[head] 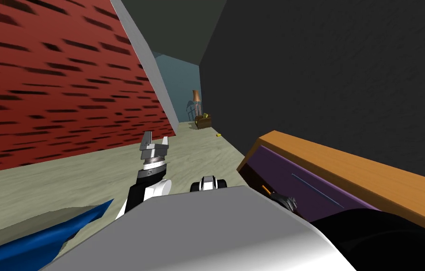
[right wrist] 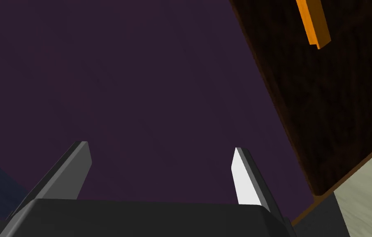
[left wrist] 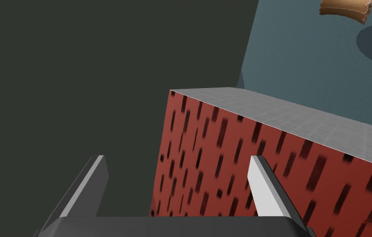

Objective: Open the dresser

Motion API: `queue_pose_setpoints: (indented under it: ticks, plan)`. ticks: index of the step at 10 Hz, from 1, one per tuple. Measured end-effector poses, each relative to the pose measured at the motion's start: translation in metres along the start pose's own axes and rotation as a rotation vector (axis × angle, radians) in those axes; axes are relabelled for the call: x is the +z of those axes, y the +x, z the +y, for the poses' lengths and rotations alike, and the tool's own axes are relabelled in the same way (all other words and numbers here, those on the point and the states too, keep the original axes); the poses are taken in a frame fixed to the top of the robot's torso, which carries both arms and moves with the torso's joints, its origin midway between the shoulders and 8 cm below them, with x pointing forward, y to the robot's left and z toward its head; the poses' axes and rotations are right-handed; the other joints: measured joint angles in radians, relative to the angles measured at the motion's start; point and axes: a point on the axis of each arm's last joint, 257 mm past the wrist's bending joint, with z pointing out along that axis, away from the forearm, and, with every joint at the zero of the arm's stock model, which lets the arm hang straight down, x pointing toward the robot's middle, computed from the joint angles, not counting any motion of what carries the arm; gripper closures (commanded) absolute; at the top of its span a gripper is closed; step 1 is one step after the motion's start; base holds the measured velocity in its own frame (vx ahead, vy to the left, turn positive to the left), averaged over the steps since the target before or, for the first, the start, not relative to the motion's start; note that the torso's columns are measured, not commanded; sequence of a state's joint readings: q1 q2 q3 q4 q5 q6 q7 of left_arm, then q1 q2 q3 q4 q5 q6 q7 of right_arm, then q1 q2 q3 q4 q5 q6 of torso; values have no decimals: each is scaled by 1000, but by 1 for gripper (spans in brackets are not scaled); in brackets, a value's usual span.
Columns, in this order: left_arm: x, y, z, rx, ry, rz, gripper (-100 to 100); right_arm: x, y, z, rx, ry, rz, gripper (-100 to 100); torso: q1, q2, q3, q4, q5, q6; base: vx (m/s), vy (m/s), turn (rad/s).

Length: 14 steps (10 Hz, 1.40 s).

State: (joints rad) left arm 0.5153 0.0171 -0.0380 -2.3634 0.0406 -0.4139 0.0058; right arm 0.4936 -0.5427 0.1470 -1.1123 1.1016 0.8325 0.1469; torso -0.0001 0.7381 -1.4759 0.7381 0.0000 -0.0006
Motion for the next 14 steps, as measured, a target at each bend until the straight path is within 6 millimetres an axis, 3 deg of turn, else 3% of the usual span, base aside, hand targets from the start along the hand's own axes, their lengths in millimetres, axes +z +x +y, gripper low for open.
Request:
queue_pose_setpoints:
  ticks: [5, 7, 12, 14]
  plan:
    - [0, 0, 0, 0, 0, 0, 0, 16, 17, -72, -211, 197, -5, -100, 0, 0, 0, 0, 0, 1, 7, 15, 109]
    - [0, 0, 0, 0, 0, 0, 0, 15, 21, -91, -264, 250, -9, -100, 0, 0, 0, 0, 0, 0, 3, 11, 114]
    - [0, 0, 0, 0, 0, 0, 0, 16, 15, -158, -444, 423, -40, -100, 0, 0, 0, 0, 0, 1, 5, 11, 107]
    - [0, 0, 0, 0, 0, 0, 0, 16, 10, -170, -485, 463, -51, -100, 0, 0, 0, 0, 0, 1, 2, 1, 12]
